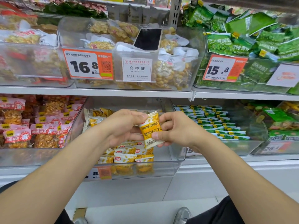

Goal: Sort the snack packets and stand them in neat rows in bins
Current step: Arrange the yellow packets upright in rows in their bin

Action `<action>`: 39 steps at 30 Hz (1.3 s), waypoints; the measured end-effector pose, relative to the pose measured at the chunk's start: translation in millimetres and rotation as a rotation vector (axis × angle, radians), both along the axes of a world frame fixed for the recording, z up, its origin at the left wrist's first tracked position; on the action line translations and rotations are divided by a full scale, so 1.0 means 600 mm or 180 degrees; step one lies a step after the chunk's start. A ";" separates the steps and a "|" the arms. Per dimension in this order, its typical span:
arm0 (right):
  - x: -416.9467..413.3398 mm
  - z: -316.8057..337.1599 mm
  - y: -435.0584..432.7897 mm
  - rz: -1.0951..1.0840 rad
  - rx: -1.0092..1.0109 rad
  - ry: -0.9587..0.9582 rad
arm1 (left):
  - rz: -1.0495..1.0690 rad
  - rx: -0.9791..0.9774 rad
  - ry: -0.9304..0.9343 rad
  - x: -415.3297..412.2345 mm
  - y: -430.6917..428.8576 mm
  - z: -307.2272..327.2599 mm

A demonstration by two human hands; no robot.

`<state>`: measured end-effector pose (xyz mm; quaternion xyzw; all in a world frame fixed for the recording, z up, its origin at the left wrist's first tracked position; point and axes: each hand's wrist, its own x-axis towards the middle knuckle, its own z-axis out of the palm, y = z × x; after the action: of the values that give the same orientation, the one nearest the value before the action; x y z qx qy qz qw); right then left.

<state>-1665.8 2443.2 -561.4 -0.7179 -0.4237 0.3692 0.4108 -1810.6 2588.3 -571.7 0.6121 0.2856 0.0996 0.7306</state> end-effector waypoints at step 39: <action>0.069 -0.023 0.006 -0.0997 -0.0049 -0.2105 | 0.0106 0.4988 0.1834 0.165 0.011 -0.108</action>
<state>-1624.6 2447.0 -575.5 -0.8577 -0.4158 0.0530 0.2978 -1711.7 2594.7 -636.3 0.9404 0.3183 0.1197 -0.0099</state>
